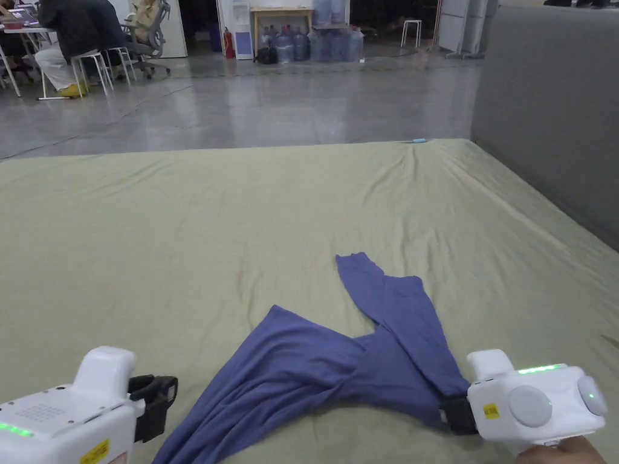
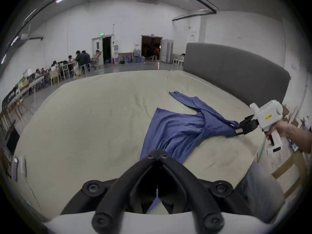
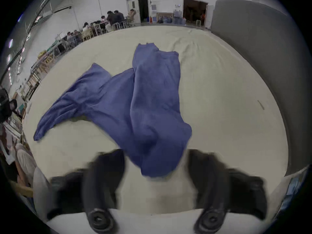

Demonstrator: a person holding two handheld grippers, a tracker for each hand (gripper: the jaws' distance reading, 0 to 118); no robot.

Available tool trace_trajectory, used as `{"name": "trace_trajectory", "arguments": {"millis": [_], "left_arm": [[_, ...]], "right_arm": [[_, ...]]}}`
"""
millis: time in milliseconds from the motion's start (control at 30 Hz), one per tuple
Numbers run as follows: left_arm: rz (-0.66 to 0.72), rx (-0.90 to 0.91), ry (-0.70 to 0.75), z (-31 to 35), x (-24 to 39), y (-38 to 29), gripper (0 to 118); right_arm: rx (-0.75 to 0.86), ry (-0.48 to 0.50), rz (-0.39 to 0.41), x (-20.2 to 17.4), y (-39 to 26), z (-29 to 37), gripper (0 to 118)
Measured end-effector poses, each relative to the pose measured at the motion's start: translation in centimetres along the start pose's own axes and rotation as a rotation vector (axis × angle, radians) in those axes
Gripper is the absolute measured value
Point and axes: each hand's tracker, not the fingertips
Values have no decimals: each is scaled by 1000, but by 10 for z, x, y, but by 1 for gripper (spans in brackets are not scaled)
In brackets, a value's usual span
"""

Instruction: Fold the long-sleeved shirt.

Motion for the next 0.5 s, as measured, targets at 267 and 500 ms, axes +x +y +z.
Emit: {"name": "trace_trajectory", "arguments": {"millis": [267,500], "left_arm": [[-10,-140,-19,-170,0,66,116],[-40,-275,15,-328,-2,94,116]], "right_arm": [[29,65,-20,2,-4,-2,14],[13,115,-85,11,0,-7,14]]}}
